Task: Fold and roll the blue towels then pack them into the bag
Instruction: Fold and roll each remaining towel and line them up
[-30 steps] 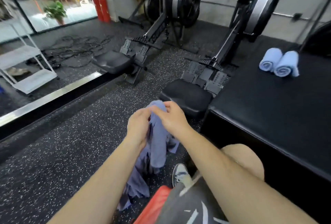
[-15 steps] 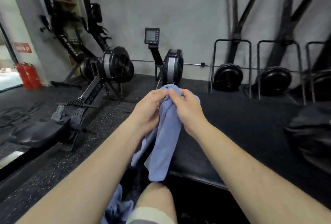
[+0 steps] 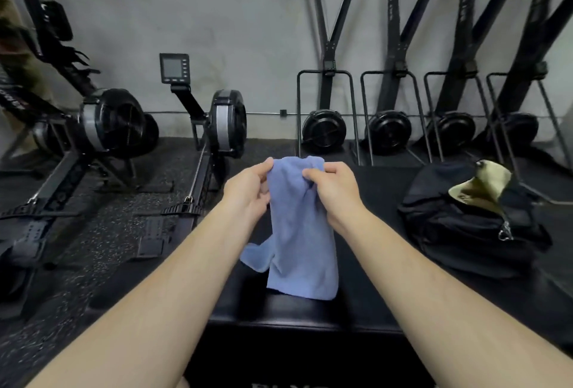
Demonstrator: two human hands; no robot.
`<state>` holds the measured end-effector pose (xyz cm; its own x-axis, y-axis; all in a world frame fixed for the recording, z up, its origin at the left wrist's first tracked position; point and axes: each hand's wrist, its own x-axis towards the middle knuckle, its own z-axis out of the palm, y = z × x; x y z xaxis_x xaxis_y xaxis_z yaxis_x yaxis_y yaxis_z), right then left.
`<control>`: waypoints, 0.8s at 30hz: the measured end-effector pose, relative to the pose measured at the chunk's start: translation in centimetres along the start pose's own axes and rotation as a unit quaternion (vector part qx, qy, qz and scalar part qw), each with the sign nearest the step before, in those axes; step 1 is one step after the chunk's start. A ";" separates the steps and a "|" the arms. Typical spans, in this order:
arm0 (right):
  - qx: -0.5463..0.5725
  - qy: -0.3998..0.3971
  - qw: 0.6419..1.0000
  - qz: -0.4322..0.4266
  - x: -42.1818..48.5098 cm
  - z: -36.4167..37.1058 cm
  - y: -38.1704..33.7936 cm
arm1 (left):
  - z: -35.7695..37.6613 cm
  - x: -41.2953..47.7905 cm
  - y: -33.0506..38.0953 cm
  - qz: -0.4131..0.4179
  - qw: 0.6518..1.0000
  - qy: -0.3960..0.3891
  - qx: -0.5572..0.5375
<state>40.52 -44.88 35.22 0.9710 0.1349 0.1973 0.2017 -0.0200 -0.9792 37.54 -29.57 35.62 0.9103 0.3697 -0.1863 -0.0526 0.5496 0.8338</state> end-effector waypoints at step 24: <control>0.019 0.004 0.998 0.058 3.7 -1.8 -1.0 | 2.8 2.3 1.8 -0.013 0.991 0.017 0.135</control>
<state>44.15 -46.11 36.98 0.9887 0.1255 0.0825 0.0829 0.0022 -0.9966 40.68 -29.87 38.13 0.8955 0.3856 -0.2223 0.0857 0.3408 0.9362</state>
